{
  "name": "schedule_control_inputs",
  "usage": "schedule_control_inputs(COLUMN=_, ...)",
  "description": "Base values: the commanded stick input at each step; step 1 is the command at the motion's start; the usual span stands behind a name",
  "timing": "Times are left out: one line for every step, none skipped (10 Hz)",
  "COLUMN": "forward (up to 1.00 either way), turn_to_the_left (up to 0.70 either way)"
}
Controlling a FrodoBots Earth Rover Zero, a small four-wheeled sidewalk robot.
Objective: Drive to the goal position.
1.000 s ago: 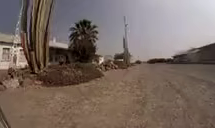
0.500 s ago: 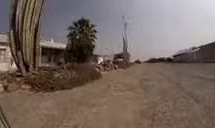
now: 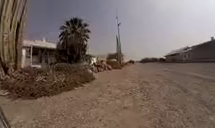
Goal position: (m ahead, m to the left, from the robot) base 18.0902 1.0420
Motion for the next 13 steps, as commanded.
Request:
schedule_control_inputs(forward=1.0, turn_to_the_left=-0.27)
schedule_control_inputs(forward=1.0, turn_to_the_left=-0.27)
schedule_control_inputs(forward=1.0, turn_to_the_left=-0.27)
schedule_control_inputs(forward=1.0, turn_to_the_left=-0.27)
schedule_control_inputs(forward=1.0, turn_to_the_left=-0.27)
schedule_control_inputs(forward=1.0, turn_to_the_left=-0.27)
schedule_control_inputs(forward=1.0, turn_to_the_left=-0.27)
schedule_control_inputs(forward=1.0, turn_to_the_left=-0.27)
schedule_control_inputs(forward=1.0, turn_to_the_left=-0.27)
schedule_control_inputs(forward=1.0, turn_to_the_left=-0.26)
schedule_control_inputs(forward=1.0, turn_to_the_left=0.0)
schedule_control_inputs(forward=1.0, turn_to_the_left=0.0)
schedule_control_inputs(forward=1.0, turn_to_the_left=0.0)
